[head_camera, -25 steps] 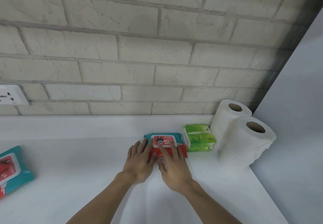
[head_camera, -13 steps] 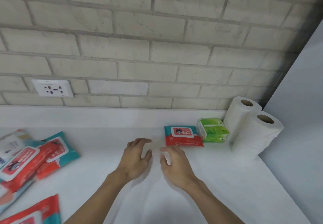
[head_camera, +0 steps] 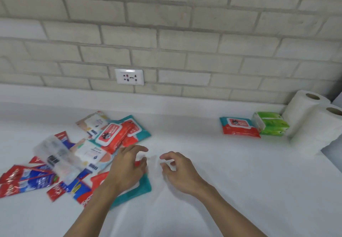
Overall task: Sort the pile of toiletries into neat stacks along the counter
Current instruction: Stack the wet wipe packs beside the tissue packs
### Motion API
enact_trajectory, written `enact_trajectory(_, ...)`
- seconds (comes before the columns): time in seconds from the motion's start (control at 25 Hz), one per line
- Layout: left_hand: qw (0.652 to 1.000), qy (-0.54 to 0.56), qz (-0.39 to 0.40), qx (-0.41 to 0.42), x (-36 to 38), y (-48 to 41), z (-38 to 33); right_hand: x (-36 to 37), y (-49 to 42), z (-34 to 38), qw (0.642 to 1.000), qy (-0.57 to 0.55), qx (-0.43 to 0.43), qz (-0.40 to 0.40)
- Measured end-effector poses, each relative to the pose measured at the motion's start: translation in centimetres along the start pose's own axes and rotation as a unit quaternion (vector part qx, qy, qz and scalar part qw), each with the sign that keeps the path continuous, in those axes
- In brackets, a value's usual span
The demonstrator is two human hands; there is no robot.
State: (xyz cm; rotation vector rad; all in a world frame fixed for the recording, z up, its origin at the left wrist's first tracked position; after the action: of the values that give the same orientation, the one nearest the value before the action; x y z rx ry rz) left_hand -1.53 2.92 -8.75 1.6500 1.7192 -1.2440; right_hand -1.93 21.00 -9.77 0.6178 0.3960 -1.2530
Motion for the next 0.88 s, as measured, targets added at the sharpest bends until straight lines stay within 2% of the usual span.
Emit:
enact_trajectory(0.2, 0.995, 0.009, 0.064, -0.073, -3.7, 4.0, 4.6, 5.2, 1.1, 2.6, 0.998, 0.041, 0.037, 0.043)
enact_trajectory(0.44, 0.968, 0.018, 0.205, -0.141, -4.0, 7.2, 7.8, 8.5, 1.1, 3.1, 0.996, 0.021, 0.084, 0.005)
enact_trajectory(0.56, 0.969, 0.008, 0.217, -0.120, -3.7, 7.2, 7.9, 8.9, 1.1, 3.3, 0.992, -0.014, 0.123, -0.019)
enact_trajectory(0.72, 0.970, 0.018, 0.220, -0.102, -3.3, 7.3, 7.8, 9.4, 1.3, 3.0, 0.979, -0.080, 0.189, -0.010)
enact_trajectory(0.88, 0.971, 0.042, 0.212, -0.104, -3.1, 7.4, 7.8, 9.7, 1.1, 2.2, 0.969, -0.133, 0.206, -0.016)
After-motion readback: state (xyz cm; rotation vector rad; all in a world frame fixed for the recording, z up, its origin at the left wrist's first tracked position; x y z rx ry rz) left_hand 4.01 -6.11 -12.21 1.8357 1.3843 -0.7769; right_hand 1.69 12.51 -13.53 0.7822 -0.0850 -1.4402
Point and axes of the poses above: each hand's wrist, its own y-axis away from the middle knuckle, its own x-axis out of the palm, z = x × y, the point moved 5 cm from there along -y, towards the middle knuckle, and after that the axes turned 10 degrees about x, right-handed, at the moved point
